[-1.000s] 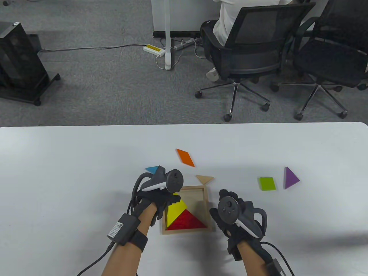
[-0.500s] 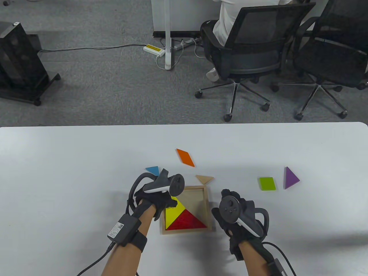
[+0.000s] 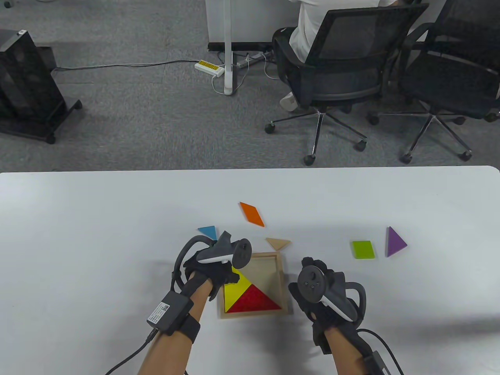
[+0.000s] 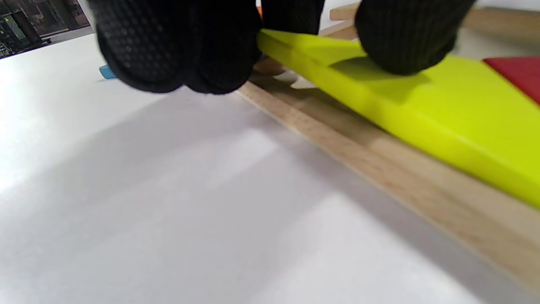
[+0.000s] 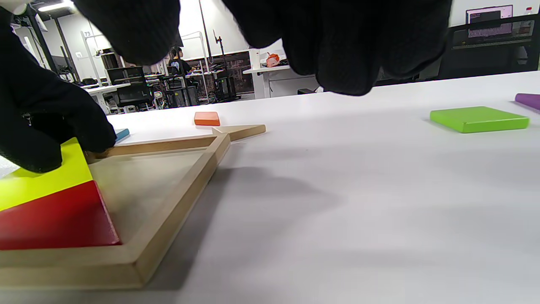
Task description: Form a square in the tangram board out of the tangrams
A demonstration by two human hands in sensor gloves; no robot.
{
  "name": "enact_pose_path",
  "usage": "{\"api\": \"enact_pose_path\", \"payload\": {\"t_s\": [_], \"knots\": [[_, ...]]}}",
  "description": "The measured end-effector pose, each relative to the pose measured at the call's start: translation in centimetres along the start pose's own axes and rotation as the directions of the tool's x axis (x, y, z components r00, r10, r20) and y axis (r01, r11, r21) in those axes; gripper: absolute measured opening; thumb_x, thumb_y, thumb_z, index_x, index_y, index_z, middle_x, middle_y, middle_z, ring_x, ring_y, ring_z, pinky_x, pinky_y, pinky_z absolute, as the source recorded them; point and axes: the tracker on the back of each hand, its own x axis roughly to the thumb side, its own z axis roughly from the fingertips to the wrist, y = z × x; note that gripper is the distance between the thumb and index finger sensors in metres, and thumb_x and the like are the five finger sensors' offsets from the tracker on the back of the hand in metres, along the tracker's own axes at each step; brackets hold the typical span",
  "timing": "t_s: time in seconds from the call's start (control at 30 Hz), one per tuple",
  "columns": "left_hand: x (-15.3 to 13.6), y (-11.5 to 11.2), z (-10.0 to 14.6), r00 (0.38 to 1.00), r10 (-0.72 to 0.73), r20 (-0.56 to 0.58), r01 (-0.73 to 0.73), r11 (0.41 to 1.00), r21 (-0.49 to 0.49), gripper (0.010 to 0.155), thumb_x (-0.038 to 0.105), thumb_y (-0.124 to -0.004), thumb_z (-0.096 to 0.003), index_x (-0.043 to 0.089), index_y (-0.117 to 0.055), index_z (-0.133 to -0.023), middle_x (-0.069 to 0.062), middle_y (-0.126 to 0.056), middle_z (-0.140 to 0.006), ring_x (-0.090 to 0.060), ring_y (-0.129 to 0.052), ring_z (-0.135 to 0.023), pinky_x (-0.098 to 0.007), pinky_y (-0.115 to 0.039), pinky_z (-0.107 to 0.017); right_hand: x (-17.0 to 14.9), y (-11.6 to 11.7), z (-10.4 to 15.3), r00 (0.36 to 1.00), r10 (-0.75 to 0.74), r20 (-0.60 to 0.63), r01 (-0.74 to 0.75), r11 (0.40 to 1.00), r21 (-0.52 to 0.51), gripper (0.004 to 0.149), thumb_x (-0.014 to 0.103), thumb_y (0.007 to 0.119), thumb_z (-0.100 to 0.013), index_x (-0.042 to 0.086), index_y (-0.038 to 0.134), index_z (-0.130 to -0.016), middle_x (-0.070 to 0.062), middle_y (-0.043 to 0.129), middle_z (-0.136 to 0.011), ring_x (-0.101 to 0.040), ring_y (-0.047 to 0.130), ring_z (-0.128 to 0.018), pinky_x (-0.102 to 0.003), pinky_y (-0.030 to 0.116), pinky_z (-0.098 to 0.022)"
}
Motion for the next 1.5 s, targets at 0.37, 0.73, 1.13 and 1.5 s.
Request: {"api": "enact_pose_path", "payload": {"t_s": [0.37,0.73,1.13,1.5], "knots": [[0.6,0.0,0.0,0.998,-0.066,-0.001,0.066,0.998,0.016,0.072,0.050,-0.083,-0.0457,0.014,-0.064,-0.105,-0.023,-0.071,-0.102,-0.035,-0.093,-0.074,-0.043,-0.089,-0.047,-0.4,-0.1,-0.1,1.000,0.004,-0.013,-0.004,1.000,-0.002,0.079,0.049,0.074,-0.049,0.003,0.051,-0.109,-0.025,0.059,-0.109,-0.053,0.077,-0.090,-0.068,0.063,-0.070],[-0.4,1.5,1.4,1.000,0.017,0.019,-0.019,0.995,0.103,0.072,0.046,-0.084,-0.0468,0.017,-0.061,-0.109,-0.023,-0.071,-0.104,-0.036,-0.094,-0.075,-0.043,-0.090,-0.046,-0.8,-0.3,-0.1,1.000,0.003,-0.023,-0.003,1.000,-0.009,0.079,0.049,0.074,-0.049,0.003,0.051,-0.109,-0.025,0.059,-0.109,-0.053,0.076,-0.091,-0.068,0.063,-0.070],[-2.7,4.8,4.8,0.998,0.055,-0.027,-0.045,0.958,0.283,0.066,0.037,-0.080,-0.0513,0.021,-0.059,-0.112,-0.023,-0.068,-0.110,-0.044,-0.090,-0.084,-0.046,-0.090,-0.047,-1.0,-0.6,0.0,1.000,0.000,-0.022,0.000,1.000,-0.016,0.079,0.049,0.074,-0.049,0.004,0.050,-0.110,-0.024,0.058,-0.110,-0.053,0.075,-0.092,-0.068,0.063,-0.070],[-4.8,5.1,3.6,0.983,-0.040,-0.181,0.090,0.958,0.273,0.067,0.035,-0.078,-0.0523,0.024,-0.053,-0.114,-0.024,-0.062,-0.114,-0.050,-0.080,-0.094,-0.055,-0.085,-0.056,-1.5,-0.9,0.0,0.999,0.018,-0.029,-0.019,1.000,-0.025,0.080,0.049,0.074,-0.049,0.004,0.050,-0.110,-0.025,0.057,-0.111,-0.053,0.075,-0.092,-0.068,0.063,-0.070]]}}
